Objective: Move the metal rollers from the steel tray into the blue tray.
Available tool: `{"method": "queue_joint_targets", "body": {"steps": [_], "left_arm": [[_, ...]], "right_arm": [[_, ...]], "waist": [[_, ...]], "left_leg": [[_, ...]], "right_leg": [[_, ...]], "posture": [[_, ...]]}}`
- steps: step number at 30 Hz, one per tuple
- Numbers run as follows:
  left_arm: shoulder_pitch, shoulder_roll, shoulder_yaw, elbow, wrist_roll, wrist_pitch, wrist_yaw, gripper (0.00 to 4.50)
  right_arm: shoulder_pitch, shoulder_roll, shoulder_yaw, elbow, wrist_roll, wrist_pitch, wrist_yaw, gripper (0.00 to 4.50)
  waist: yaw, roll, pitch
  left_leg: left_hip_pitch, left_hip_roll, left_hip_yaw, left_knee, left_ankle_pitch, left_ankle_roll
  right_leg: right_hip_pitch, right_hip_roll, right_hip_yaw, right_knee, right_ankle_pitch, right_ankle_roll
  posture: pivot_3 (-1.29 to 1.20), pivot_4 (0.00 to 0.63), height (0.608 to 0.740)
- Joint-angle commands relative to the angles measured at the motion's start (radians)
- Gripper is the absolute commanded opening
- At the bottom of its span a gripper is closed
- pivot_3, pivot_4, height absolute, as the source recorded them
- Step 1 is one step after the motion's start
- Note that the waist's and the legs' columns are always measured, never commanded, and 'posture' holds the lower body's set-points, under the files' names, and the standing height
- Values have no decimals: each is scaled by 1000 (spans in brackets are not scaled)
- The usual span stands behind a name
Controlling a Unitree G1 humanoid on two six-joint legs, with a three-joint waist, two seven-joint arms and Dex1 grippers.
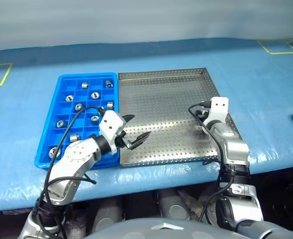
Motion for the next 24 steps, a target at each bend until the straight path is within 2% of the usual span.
{"method": "queue_joint_targets", "body": {"steps": [1,5,8,12,17,22,24], "left_arm": [[0,8,25,-53,-8,-7,1,4387],[19,18,52,-81,-18,-3,8,4387],[67,39,108,-140,-29,7,22,4387],[167,85,243,-229,-44,29,41,4387],[300,136,404,-353,-66,77,57,4387],[411,173,577,-474,-83,163,79,4387],[440,172,609,-489,-90,179,90,4387]], "right_arm": [[-4,2,16,-72,12,0,7,1731],[-23,15,73,-130,39,-1,67,1731],[-42,6,182,-203,92,13,219,1731],[-83,-6,323,-277,161,39,403,1731],[-145,4,429,-273,216,58,539,1731],[-218,46,503,-183,203,34,595,1731],[-239,65,516,-147,197,25,602,1731]], "waist": [[0,0,0],[1,0,0],[-1,0,0],[5,0,1],[56,-1,1],[105,-3,2],[121,-3,2]], "left_leg": [[0,0,0,0,0,0],[0,0,0,0,0,0],[0,1,0,-1,0,0],[0,2,-1,-1,0,0],[-1,1,-3,-1,0,0],[-3,0,-5,-1,0,-1],[-2,0,-6,-1,0,-2]], "right_leg": [[0,0,0,0,0,0],[-1,0,0,0,0,0],[-1,0,0,0,0,0],[-2,1,-1,1,0,-1],[-1,-1,-4,0,-1,-2],[-3,-3,-7,-1,1,-9],[-2,-2,-8,0,0,-10]], "posture": [[-113,150,740],[-95,150,740],[-70,150,740],[-25,150,740],[37,150,740],[115,150,740],[135,150,740]]}}
